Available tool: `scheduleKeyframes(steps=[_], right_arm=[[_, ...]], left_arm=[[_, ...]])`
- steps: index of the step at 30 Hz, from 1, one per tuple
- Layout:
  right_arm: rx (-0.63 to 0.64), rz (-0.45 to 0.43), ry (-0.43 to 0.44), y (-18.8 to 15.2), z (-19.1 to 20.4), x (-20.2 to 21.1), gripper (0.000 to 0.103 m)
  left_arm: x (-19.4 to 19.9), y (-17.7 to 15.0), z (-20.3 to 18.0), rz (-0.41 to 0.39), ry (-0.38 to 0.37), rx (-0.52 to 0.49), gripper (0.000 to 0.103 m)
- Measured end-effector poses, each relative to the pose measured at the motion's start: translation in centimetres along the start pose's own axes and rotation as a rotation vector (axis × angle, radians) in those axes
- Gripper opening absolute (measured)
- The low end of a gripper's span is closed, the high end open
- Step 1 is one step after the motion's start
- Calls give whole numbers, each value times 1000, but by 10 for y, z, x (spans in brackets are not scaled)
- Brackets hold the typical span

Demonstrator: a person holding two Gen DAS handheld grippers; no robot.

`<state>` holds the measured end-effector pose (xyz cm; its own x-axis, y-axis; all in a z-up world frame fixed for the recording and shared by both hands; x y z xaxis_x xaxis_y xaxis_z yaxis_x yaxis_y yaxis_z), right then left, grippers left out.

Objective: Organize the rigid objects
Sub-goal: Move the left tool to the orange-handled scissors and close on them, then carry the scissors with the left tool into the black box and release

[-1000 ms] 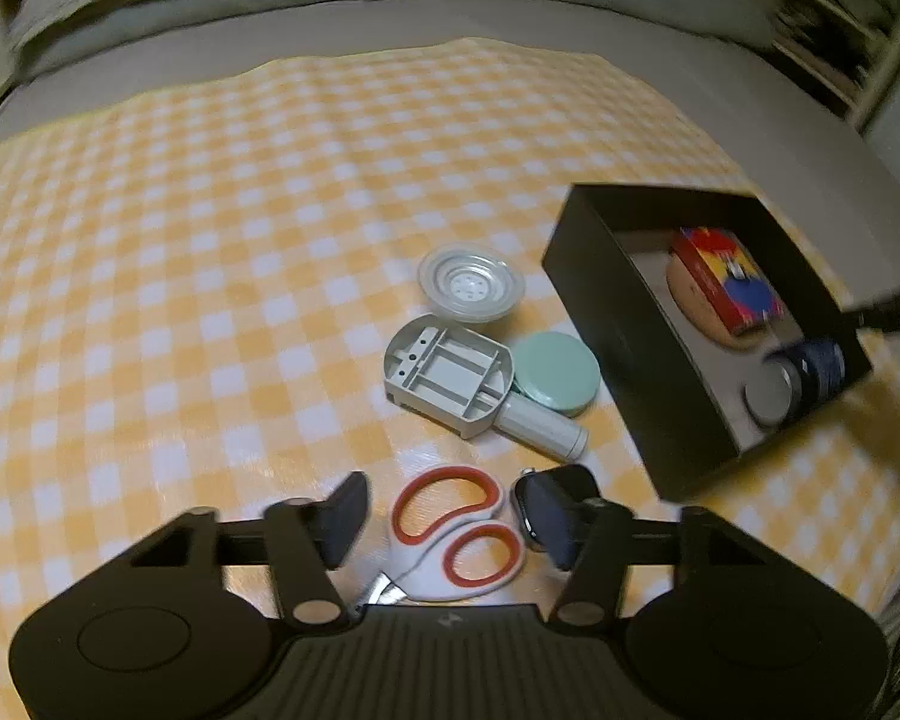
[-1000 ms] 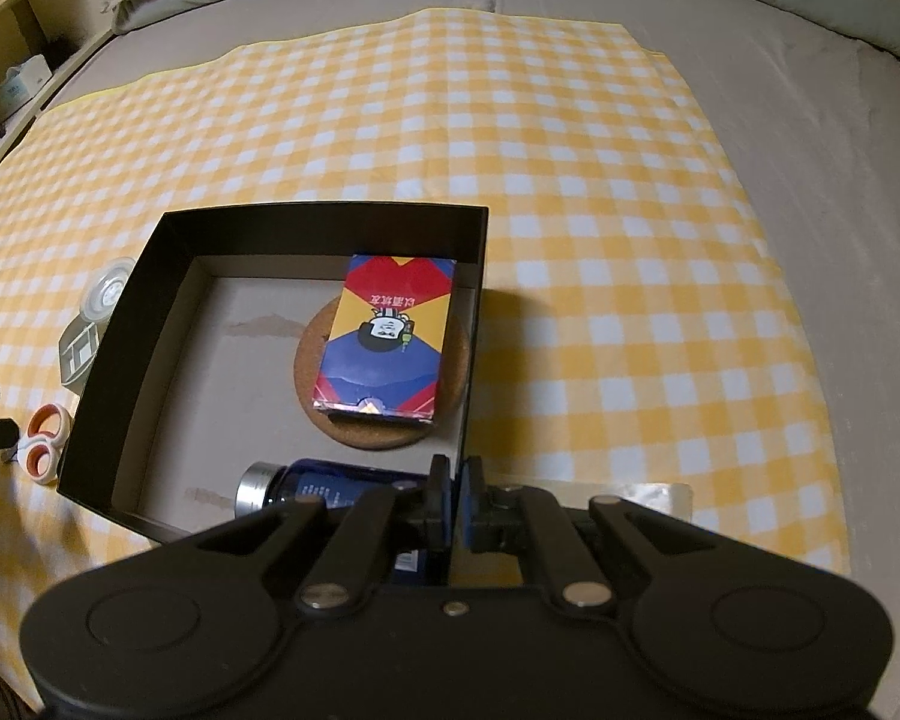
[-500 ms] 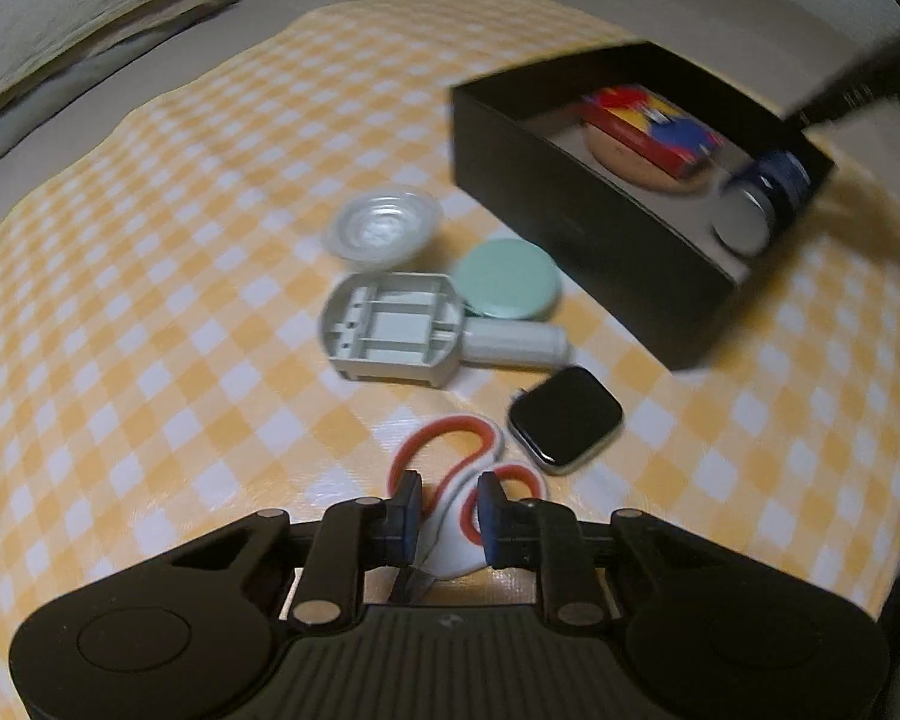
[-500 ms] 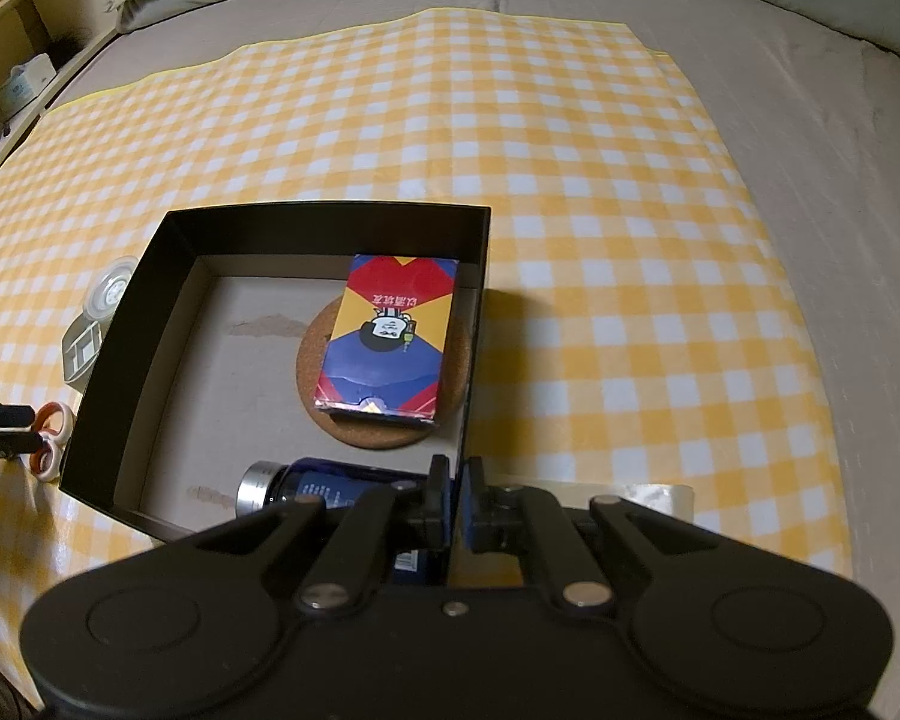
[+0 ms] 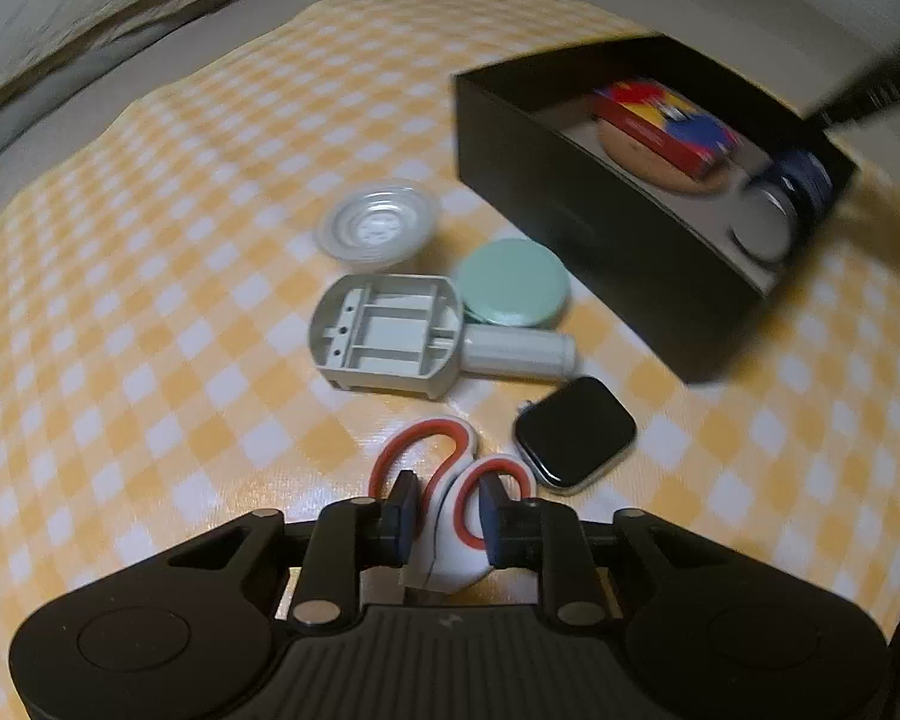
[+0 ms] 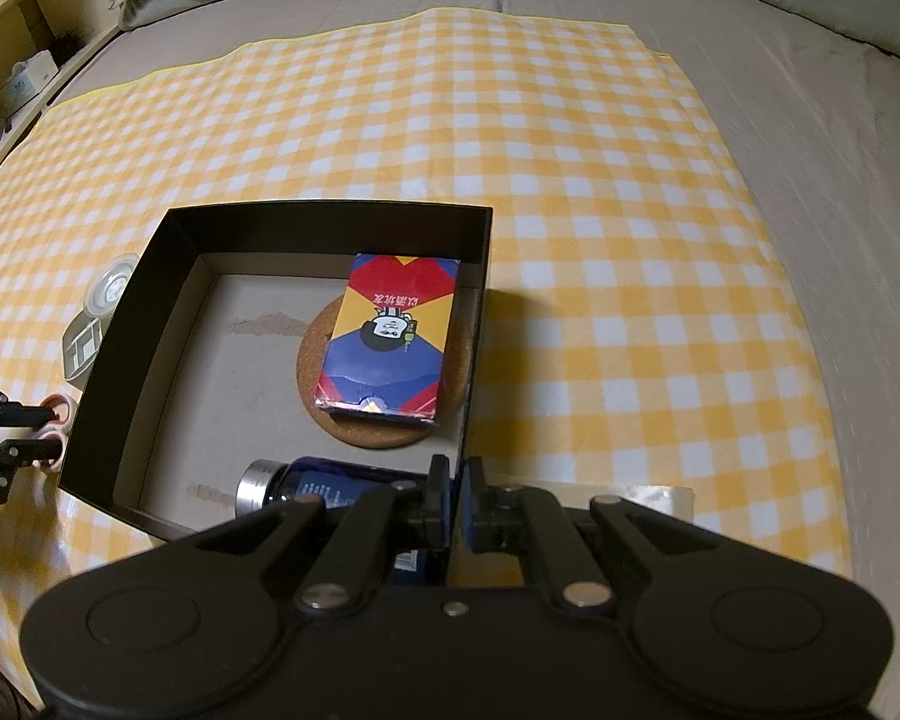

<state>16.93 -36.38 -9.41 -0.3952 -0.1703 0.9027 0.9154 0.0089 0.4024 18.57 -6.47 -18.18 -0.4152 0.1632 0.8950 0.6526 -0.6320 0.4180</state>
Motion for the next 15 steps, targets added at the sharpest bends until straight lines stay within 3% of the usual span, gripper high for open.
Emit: scheduleKeyframes(steps=[9,15], right_arm=[[3,1,-2,1,1,-1,5],[2,0,-1,1,0,-1,5]], left_arm=[[6,2,19,5,-28,220,18],[21,5,23,-38,-28,271,17]])
Point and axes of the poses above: each gripper's, at about its wrist camera, not at the fingertips, and x roughly against the way its jaws point, z to its left, y to its top, the point moved 4 cm from there along -x, roughly the way its jaws point, and after that the axes turned 6 degrees about y, right-handed, at the moved point
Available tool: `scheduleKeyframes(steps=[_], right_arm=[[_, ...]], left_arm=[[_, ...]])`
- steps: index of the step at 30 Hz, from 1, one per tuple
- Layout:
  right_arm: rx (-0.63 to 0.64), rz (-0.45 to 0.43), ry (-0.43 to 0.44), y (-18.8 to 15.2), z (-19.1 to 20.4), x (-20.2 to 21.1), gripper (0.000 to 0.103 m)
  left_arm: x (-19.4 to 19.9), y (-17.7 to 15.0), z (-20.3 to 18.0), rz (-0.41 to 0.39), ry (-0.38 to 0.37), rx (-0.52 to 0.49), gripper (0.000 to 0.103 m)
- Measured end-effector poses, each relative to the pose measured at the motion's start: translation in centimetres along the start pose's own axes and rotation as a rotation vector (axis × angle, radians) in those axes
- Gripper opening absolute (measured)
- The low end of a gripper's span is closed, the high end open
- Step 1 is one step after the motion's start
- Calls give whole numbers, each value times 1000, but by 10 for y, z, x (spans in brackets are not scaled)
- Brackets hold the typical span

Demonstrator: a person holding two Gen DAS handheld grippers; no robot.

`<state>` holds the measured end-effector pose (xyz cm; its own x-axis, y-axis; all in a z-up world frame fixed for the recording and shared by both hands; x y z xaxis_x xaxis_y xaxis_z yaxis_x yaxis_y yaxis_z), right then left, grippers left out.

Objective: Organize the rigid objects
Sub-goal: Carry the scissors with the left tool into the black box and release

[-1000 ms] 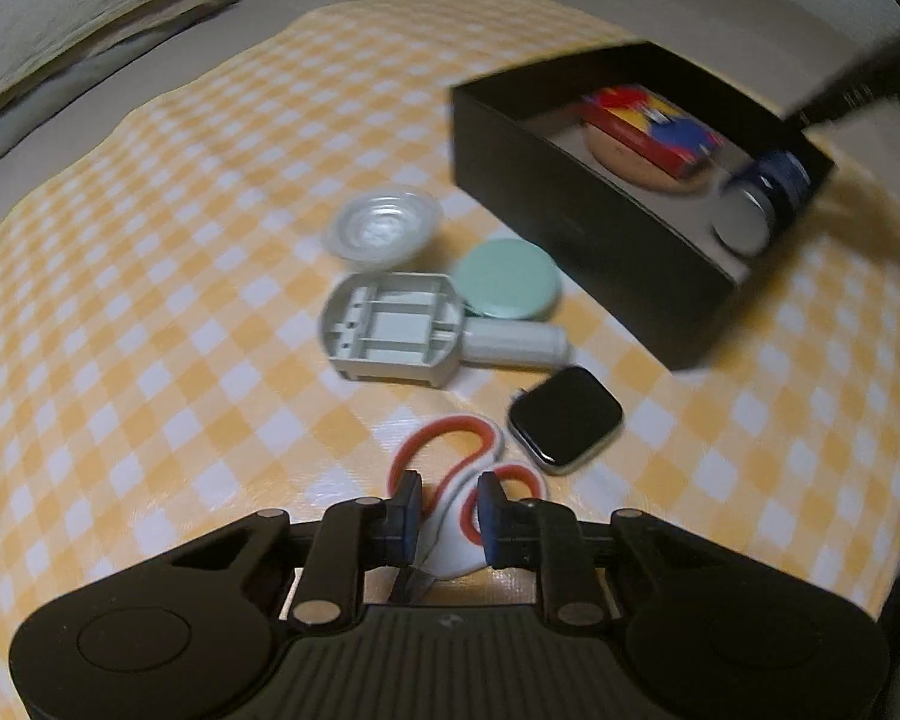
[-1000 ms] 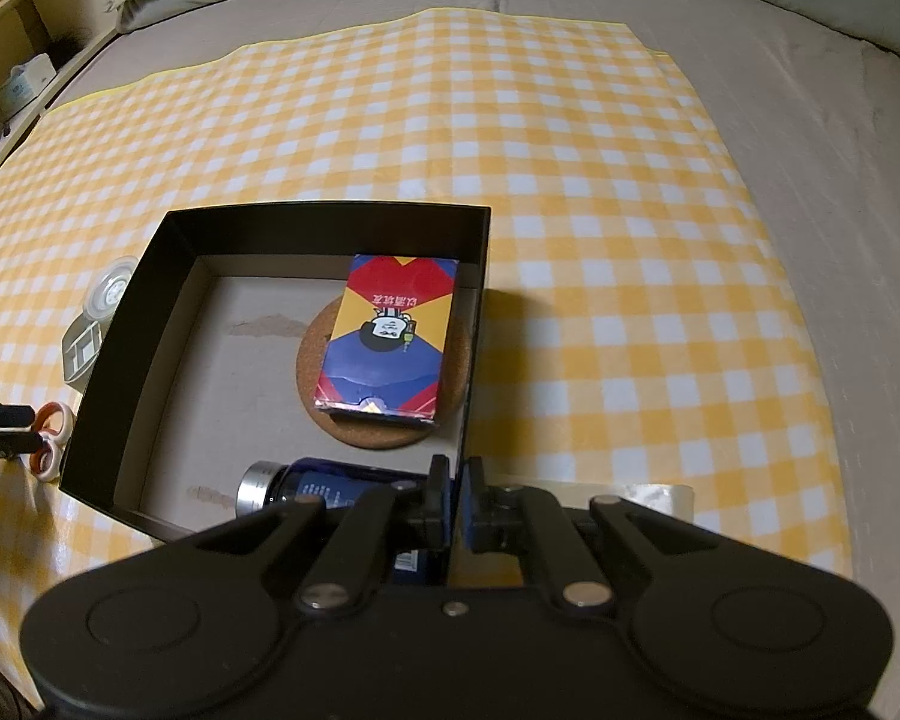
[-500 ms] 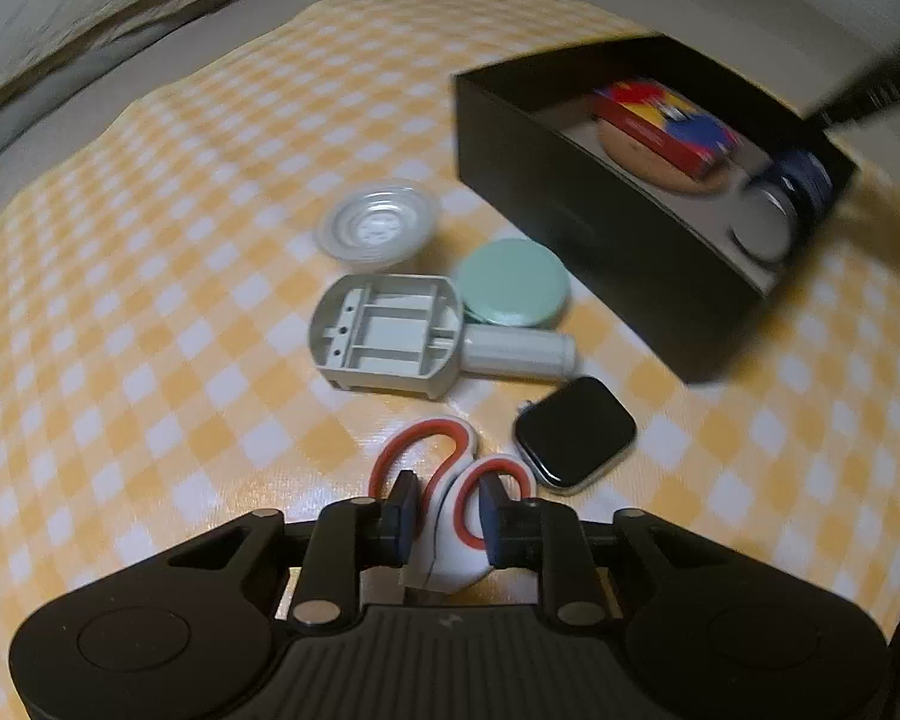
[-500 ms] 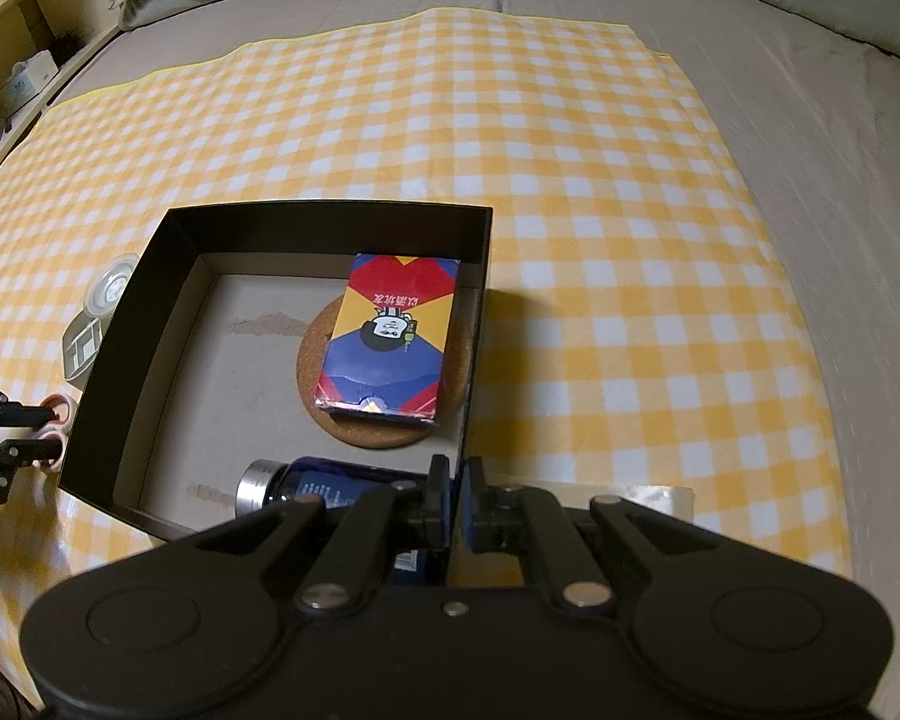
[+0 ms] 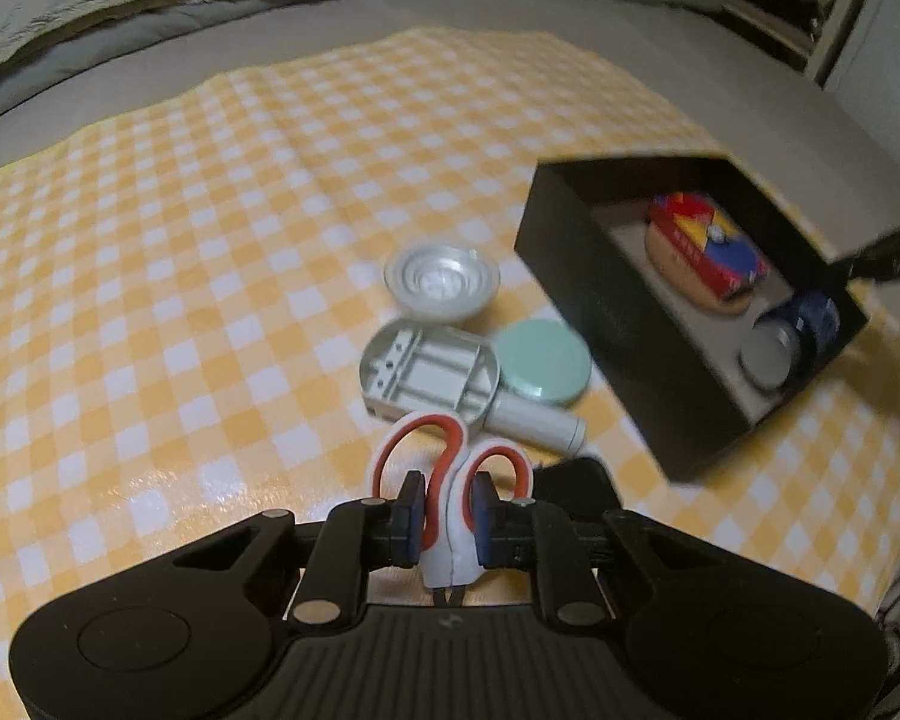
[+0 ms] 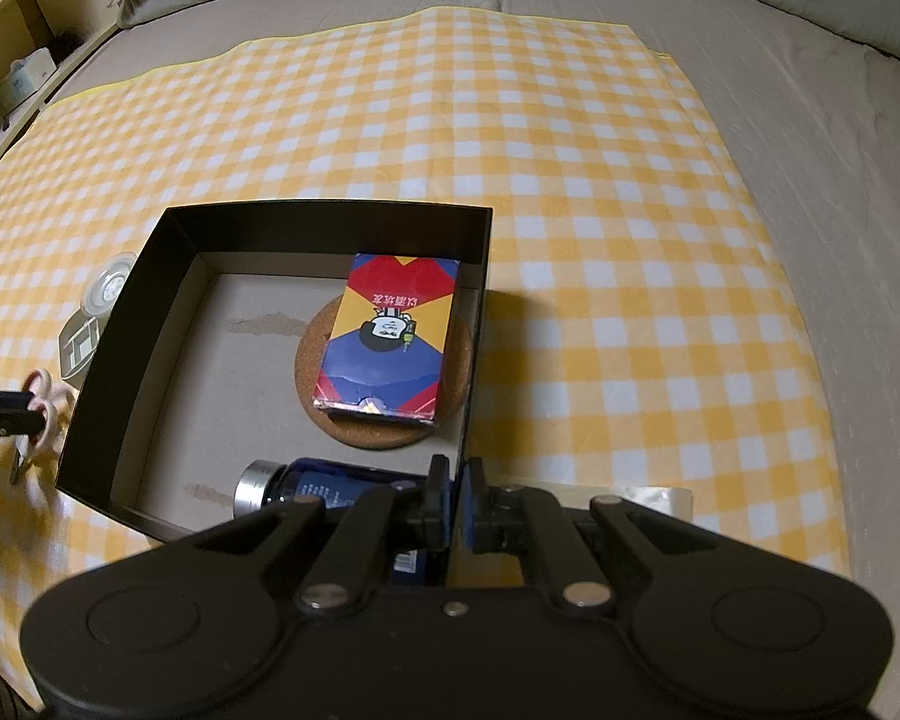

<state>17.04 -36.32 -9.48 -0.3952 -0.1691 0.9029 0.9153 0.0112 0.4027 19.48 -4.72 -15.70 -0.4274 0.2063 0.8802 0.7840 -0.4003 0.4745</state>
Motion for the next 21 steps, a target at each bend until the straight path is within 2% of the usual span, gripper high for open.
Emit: scheduleKeyframes(steps=[7,17,21], right_arm=[[0,0,0,0,0,0,5],[1,0,-1,0,0,0,5],[1,0,0,1,0,0,5]], left_arm=[[23,19,-1,-74,-34,67,15],[53,44,-19,-157,-160,155,15],[70,56,-23,-215,-190,177,15]])
Point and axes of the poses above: each gripper's, at about its wrist camera, not at the fingertips, and x roughly against the way its jaws point, z to its left, y to its top, the point moved 4 cm from there along -x, roughly the way its jaws point, and after that the axes turned 6 degrees about y, right-handed, at the moved point
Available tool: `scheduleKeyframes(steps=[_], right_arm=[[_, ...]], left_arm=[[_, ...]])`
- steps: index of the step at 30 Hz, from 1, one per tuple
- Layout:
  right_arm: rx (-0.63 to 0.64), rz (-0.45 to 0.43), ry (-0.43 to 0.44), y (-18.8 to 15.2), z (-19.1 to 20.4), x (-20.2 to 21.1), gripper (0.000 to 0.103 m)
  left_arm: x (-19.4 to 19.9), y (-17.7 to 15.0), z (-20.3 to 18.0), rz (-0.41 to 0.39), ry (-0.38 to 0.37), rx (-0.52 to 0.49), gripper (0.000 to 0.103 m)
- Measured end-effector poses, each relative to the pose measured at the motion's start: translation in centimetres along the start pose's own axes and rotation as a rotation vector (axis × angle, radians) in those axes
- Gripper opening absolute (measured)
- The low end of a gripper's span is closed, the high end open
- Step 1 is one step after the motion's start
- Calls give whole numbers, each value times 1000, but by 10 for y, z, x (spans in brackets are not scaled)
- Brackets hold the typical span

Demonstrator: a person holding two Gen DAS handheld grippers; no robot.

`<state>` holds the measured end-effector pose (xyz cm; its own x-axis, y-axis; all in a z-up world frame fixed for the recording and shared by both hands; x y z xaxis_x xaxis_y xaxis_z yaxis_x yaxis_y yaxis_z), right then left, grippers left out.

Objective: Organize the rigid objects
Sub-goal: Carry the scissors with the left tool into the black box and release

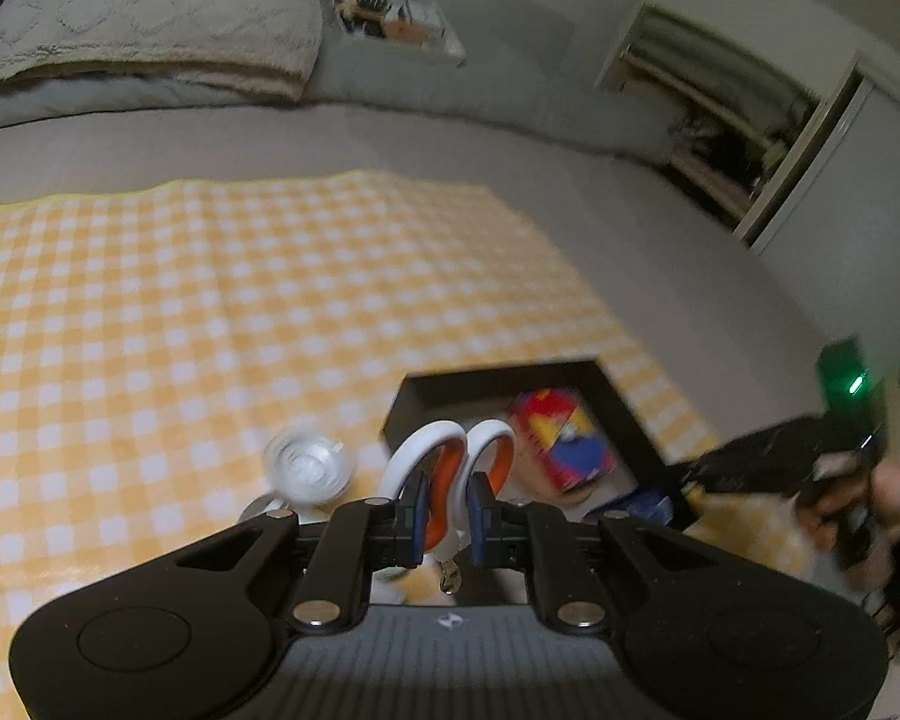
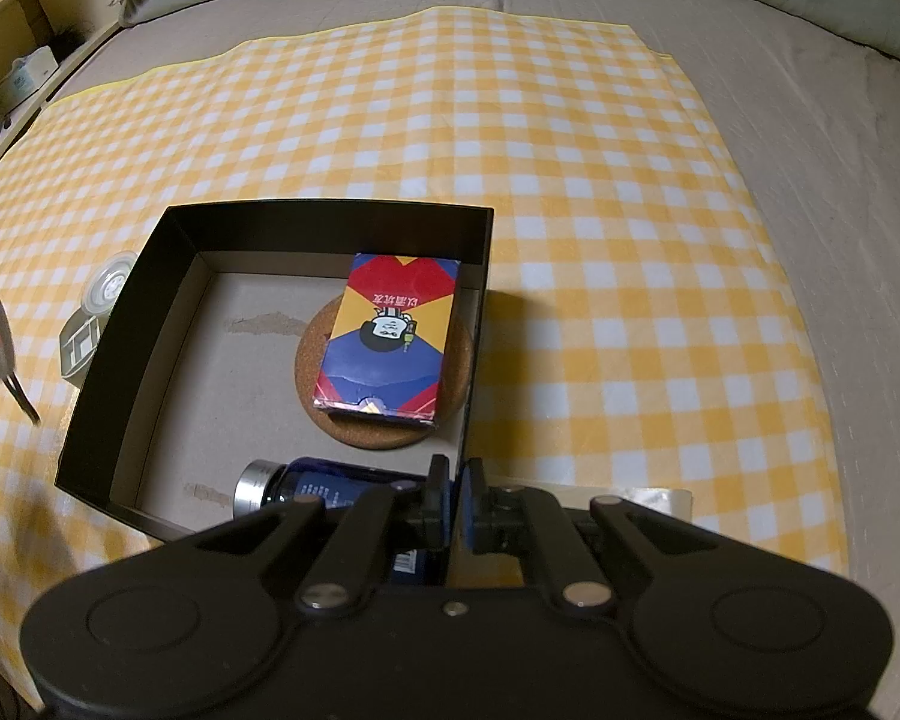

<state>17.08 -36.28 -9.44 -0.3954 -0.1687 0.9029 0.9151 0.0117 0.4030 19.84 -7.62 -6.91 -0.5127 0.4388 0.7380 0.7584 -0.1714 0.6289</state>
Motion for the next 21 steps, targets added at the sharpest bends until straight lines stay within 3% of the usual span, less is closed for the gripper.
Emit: scheduleKeyframes(steps=[7,13,21], right_arm=[[2,0,-2,0,1,-1,5],[2,1,-2,0,0,-1,5],[1,-1,5,0,2,-1,5]], left_arm=[[-5,16,-29,-32,-94,47,15],[-40,12,-65,51,-76,-49,15],[-86,-1,-85,175,-88,-34,15]])
Point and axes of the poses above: each gripper's, at about its wrist camera, not at the fingertips, and x roughly against the way its jaws point, z to its left, y to its top, the point moved 4 cm from there along -x, roughly the way its jaws point, and after that the axes turned 6 degrees about y, right-handed, at the moved point
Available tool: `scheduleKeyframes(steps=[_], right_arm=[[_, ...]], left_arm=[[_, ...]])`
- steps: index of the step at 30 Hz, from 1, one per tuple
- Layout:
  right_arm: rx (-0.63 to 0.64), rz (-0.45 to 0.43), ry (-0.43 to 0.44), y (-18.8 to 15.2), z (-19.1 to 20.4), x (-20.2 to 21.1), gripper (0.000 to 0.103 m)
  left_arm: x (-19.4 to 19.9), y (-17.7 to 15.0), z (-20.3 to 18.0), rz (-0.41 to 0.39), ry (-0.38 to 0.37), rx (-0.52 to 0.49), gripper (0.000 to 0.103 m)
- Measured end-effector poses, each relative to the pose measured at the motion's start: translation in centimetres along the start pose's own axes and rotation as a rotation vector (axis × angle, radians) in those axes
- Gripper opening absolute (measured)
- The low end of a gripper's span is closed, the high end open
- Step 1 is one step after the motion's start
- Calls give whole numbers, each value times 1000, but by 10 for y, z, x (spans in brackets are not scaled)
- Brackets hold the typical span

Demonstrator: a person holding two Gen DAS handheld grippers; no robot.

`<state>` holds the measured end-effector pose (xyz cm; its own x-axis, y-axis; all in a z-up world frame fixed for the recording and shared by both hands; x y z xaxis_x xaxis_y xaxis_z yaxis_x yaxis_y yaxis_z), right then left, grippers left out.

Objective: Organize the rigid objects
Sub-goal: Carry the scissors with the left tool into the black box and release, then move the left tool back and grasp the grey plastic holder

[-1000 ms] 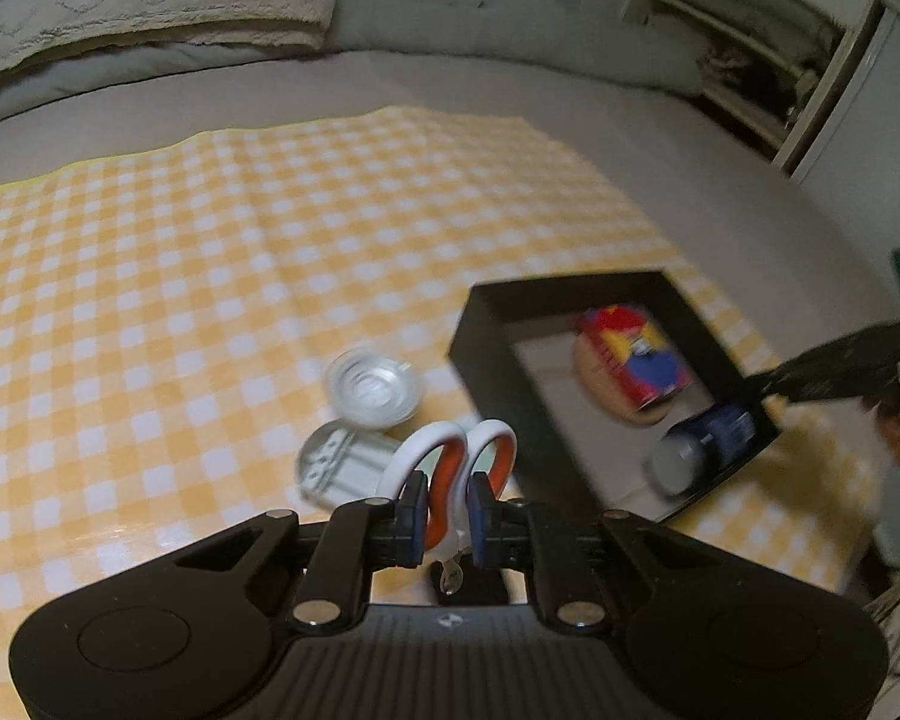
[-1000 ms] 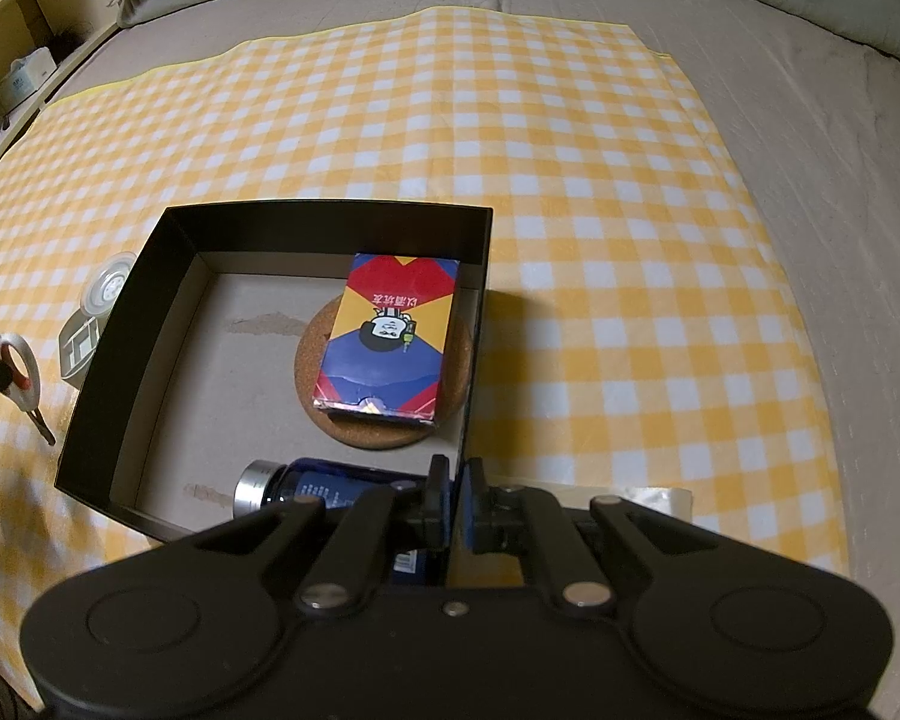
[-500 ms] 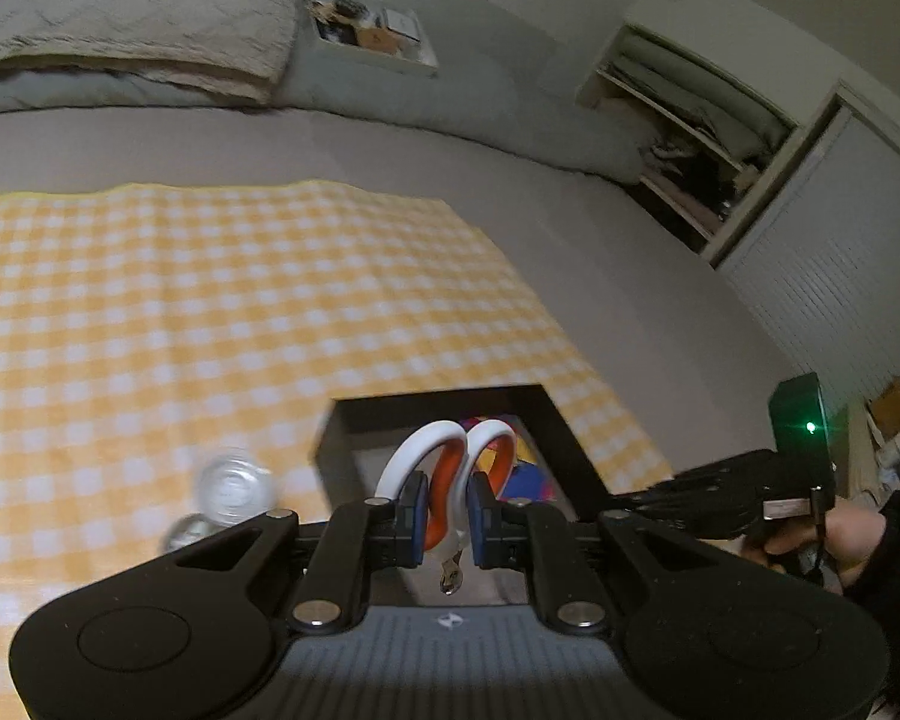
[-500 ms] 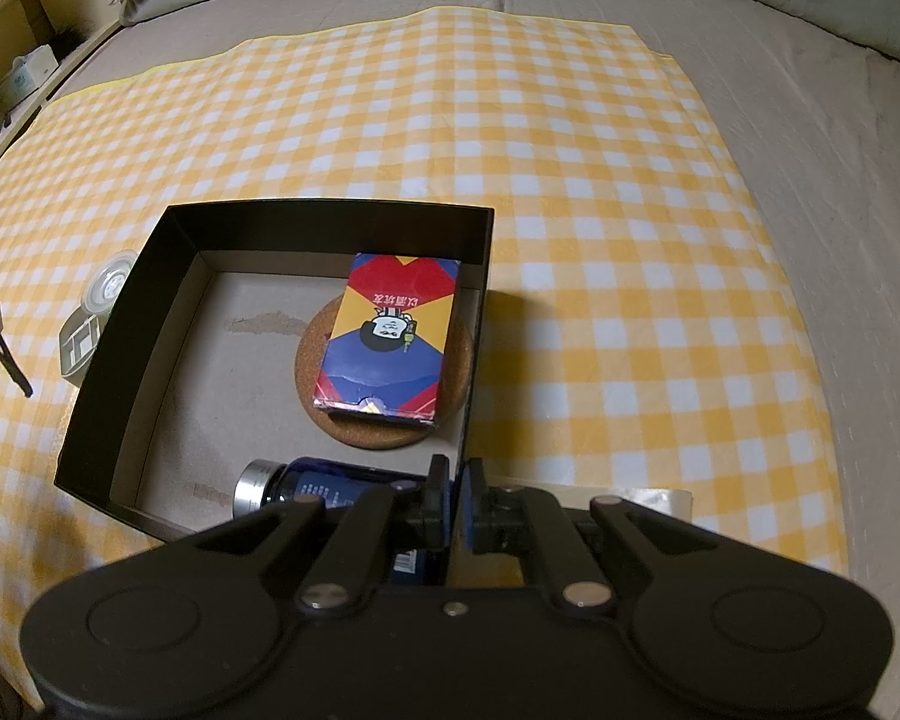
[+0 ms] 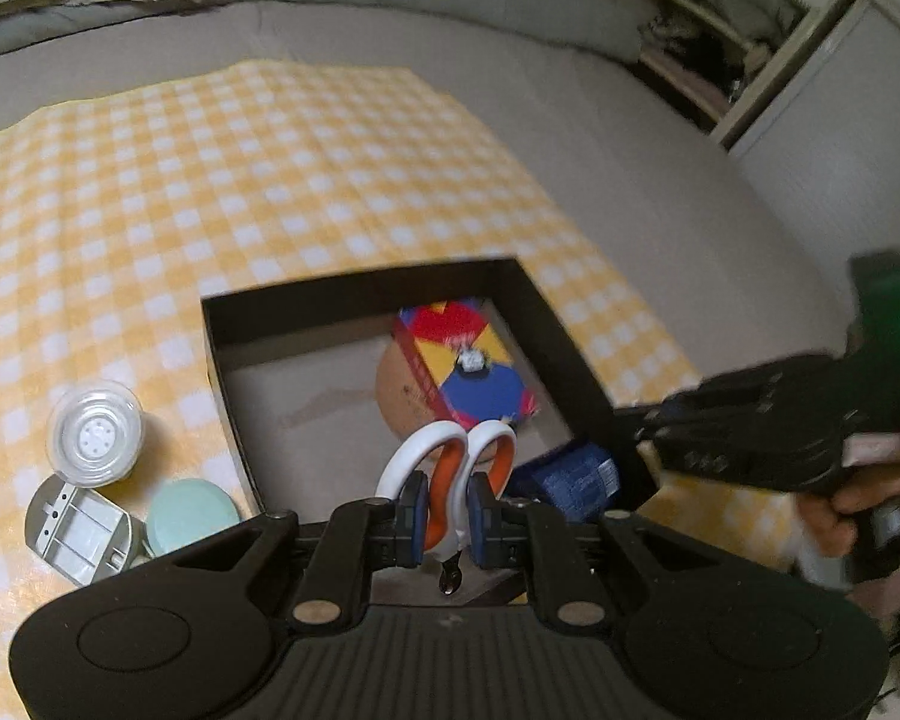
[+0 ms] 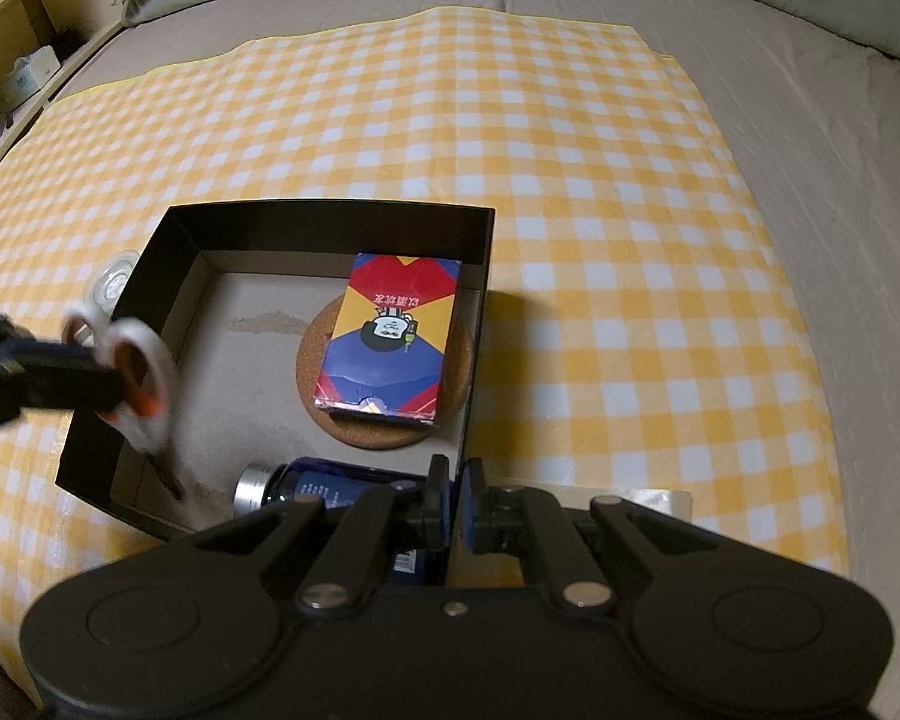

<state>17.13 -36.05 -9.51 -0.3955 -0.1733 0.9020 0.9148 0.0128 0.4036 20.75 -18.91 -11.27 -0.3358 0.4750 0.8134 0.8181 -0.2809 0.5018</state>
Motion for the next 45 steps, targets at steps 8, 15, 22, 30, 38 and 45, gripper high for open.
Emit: scheduleKeyframes(steps=[8,15,22,30,38,45], right_arm=[[3,2,6,0,-3,-1,5],[3,1,7,1,-2,-1,5],[3,1,7,0,-2,-1,5],[5,1,5,1,-1,-1,5],[12,3,5,0,-2,-1,5],[17,3,3,1,-2,-2,5]], left_arm=[[-29,-6,-1,60,36,-4,14],[-43,-7,-1,72,78,-4,20],[-44,-7,-6,63,54,-36,37],[-41,-10,-8,46,98,-86,49],[-39,-5,1,37,119,-58,49],[-35,-8,-2,44,112,-63,66]])
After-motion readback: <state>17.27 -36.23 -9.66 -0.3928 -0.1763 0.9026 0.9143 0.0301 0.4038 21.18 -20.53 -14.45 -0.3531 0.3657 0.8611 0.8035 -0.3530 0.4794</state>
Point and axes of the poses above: each gripper's, at about its wrist camera, not at the fingertips, and x roughly against the way its jaws point, z to its left, y to its top, the point moved 4 cm from there along -x, roughly the way its jaws point, and after that the axes turned 6 degrees about y, right-handed, at the moved point
